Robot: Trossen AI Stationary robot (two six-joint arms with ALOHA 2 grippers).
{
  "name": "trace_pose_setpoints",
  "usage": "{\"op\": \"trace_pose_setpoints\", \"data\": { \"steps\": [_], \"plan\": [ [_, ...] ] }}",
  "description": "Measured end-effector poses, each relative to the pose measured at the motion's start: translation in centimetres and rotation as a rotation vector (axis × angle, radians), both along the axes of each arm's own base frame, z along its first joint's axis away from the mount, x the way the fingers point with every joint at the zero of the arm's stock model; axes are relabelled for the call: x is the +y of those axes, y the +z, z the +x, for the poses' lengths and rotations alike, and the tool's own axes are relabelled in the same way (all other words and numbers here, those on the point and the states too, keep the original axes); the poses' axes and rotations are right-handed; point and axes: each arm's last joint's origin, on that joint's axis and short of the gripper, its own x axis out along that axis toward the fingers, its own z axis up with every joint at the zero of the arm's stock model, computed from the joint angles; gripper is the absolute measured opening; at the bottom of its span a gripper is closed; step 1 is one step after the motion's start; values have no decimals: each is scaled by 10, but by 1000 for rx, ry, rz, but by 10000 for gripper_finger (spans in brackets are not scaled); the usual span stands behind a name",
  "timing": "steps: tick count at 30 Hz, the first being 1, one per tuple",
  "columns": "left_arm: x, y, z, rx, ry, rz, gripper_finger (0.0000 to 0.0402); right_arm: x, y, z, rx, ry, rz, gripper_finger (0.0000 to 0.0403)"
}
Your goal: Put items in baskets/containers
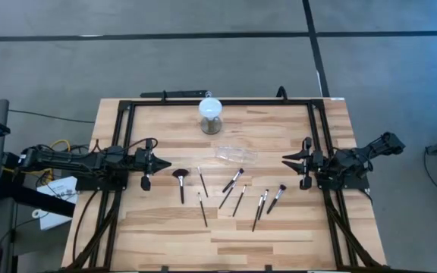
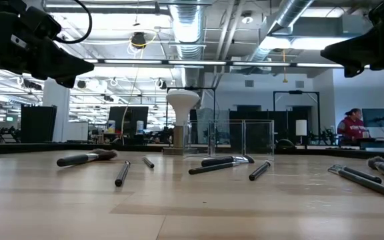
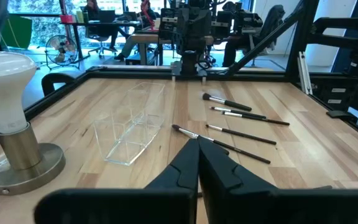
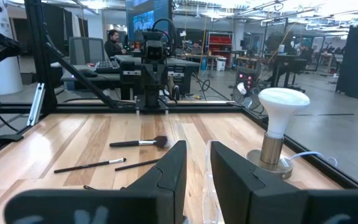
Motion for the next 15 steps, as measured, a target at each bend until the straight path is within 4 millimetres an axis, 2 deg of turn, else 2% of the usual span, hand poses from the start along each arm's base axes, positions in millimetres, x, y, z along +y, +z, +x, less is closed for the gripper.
{"op": "trace_pose_setpoints", "data": {
  "steps": [11, 15],
  "plan": [
    [0, 0, 0, 0, 0, 1, 6, 0, 0, 0, 0, 0, 0, 66],
    [0, 2, 0, -24, -13, 164, 6, 0, 0, 0, 0, 0, 0, 66]
  ]
}}
